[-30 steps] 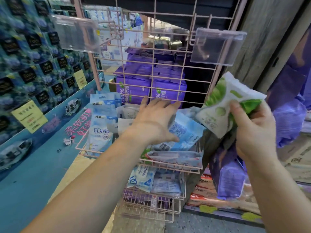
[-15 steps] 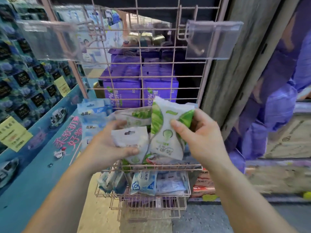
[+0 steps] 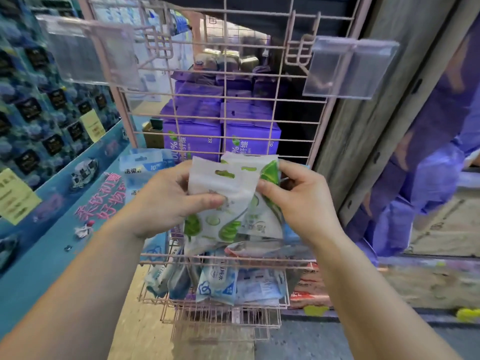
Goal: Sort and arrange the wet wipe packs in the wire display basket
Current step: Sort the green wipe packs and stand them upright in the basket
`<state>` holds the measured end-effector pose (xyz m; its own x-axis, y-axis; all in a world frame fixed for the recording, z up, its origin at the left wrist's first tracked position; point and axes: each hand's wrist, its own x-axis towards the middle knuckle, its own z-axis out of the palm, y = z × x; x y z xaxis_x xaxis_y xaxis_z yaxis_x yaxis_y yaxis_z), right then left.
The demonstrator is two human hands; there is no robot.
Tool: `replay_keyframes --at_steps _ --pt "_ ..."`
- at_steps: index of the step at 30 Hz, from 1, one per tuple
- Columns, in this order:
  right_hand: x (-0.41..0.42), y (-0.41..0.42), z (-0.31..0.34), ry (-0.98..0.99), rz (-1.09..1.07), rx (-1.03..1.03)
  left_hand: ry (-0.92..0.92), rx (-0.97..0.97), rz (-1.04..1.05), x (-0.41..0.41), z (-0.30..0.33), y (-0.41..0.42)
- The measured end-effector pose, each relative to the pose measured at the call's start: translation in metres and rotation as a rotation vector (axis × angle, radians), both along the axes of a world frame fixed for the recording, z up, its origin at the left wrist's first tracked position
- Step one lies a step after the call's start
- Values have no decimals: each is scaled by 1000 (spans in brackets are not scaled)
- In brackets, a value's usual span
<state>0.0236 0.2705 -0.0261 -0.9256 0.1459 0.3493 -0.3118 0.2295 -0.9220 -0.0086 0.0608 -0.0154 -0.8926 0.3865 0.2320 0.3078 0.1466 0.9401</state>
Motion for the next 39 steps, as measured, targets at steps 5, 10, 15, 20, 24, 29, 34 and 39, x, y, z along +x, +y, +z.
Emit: replay_keyframes --at_steps 5,10,15,20,24,29,34,39 --pt "-7 -6 8 -73 180 32 -85 252 123 7 -2 29" --pt "-7 1 15 -96 205 -78 -118 414 235 13 0 43" --pt "1 14 21 2 34 -556 -152 653 273 26 16 25" --pt "10 2 18 -14 99 -680 -231 687 326 25 13 25" --pt "3 -14 12 -175 215 -353 -313 578 365 10 -4 47" --pt "-18 -14 14 -210 128 59 -287 516 328 -2 -21 52" --pt "-32 -7 20 -237 51 469 -271 548 353 8 -15 30" --pt "-42 -25 27 -346 -19 1078 -116 487 430 18 -1 -3"
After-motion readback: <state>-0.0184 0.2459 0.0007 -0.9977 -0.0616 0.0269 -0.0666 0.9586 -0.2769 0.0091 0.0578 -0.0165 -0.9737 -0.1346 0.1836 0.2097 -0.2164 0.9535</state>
